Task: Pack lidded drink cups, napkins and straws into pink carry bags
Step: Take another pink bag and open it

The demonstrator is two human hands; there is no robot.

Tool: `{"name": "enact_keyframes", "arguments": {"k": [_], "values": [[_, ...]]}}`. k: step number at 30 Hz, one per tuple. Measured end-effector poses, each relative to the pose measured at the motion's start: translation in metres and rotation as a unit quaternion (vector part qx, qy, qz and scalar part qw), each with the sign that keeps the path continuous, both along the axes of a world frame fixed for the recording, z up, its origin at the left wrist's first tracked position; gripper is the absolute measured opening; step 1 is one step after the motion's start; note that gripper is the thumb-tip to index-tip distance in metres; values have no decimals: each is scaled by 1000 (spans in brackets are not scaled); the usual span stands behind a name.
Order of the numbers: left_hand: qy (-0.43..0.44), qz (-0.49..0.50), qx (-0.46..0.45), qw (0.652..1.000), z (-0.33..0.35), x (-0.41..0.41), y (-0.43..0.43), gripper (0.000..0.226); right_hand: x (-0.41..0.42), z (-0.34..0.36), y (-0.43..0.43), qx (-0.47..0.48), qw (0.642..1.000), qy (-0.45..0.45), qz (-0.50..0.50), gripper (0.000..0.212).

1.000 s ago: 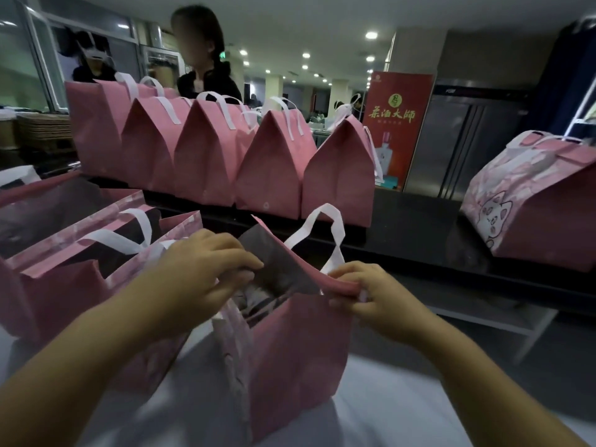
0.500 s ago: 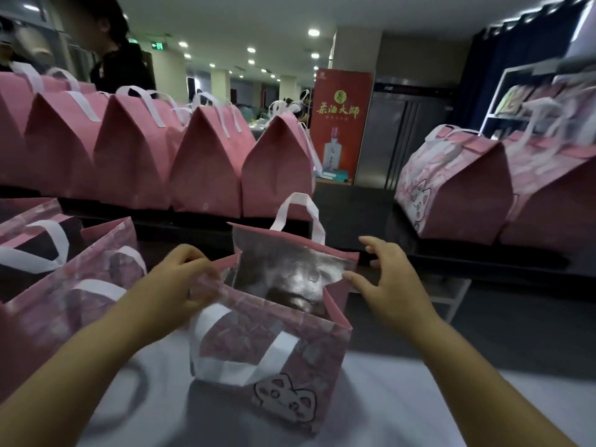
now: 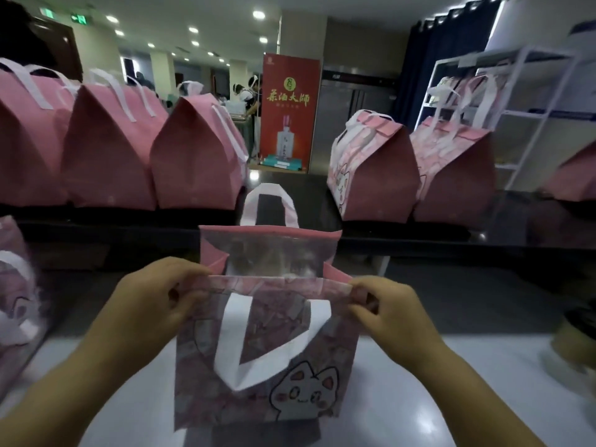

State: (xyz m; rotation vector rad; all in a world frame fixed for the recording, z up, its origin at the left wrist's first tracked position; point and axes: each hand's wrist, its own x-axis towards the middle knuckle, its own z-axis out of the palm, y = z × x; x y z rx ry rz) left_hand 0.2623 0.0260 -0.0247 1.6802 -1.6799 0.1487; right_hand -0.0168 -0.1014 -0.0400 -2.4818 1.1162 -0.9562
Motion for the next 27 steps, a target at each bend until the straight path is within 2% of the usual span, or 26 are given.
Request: {"name": "enact_keyframes", "arguments": {"k": [7, 11, 15, 18, 23, 27], "values": [[-17, -56, -22, 998, -9, -115, -43, 27, -118, -1, -24, -74, 994, -33, -67, 23], [-9, -65, -36, 997, -22, -180, -69, 26, -179, -6, -42, -100, 992, -35, -71, 23], [11, -48, -18, 999, -35, -232, -92, 33, -227, -17, -64, -93, 992, -21, -86, 20], [11, -27, -10, 1000, -36, -260, -100, 35, -253, -25, -77, -58, 993, 1, -107, 26], [-12, 36, -5, 999, -20, -286, -100, 28, -280, -22, -86, -26, 999, -15, -30, 43], [-79, 55, -50, 994, -3, -311, -96, 28, -308, -13, -86, -55, 997, -49, -5, 39]]}}
